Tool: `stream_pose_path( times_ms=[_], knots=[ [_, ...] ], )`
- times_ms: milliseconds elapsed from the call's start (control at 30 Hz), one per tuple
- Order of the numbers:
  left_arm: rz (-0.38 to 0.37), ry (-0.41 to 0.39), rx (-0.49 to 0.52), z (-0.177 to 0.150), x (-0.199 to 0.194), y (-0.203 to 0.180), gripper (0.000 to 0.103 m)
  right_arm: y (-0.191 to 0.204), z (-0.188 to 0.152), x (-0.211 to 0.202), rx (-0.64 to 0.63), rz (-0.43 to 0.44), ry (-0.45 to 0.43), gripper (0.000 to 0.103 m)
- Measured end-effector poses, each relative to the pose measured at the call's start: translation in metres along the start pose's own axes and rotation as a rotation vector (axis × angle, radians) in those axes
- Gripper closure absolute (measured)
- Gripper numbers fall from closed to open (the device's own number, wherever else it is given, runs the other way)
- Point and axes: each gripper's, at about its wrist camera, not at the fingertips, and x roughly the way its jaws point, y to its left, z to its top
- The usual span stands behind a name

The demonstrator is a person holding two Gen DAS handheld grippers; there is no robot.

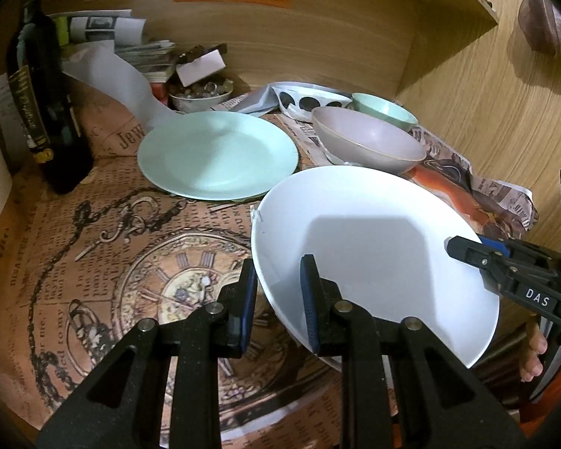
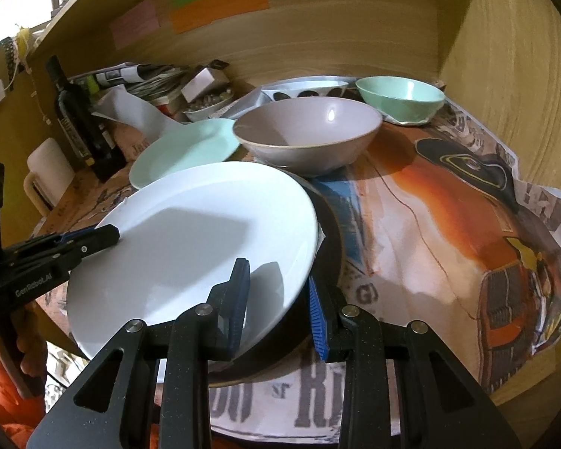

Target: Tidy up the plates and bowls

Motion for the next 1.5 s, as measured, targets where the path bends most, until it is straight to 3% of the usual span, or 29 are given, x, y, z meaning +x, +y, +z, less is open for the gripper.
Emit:
stream_pose_path(
  times_ms=[533,733,1167,1233,1300,1500],
  knots=[
    [-0.001,0.025,0.033,0.001,0.014,-0.006,0.079,-0.008,0.001,0.006,0.006,0.009,0.018,0.076],
    [0.039,0.012,0.081,-0.002,0.015,-0.011,0.077,-0.007,0.002,0.005,-0.008,0.010,0.028,0.076],
    [0.021,0.022,0.071,-0.001,0.018,-0.009,0.073,-0.001,0.004,0.004,-0.068,-0.041,0.043,0.076],
    [0.026,0.024,0.071,-0.001,0.019,-0.009,0.073,-0.001,0.004,0.003,-0.075,-0.082,0.045,0.076],
    [0.014,0.014,0.062,0.000,0.017,-0.008,0.066,-0.004,0.003,-0.002,-0.094,-0.133,0.007,0.076],
    [0.017,-0.001,0.045,0.002,0.013,-0.003,0.066,-0.012,0.013,-0.010,-0.055,-0.108,-0.026,0.074]
  ],
)
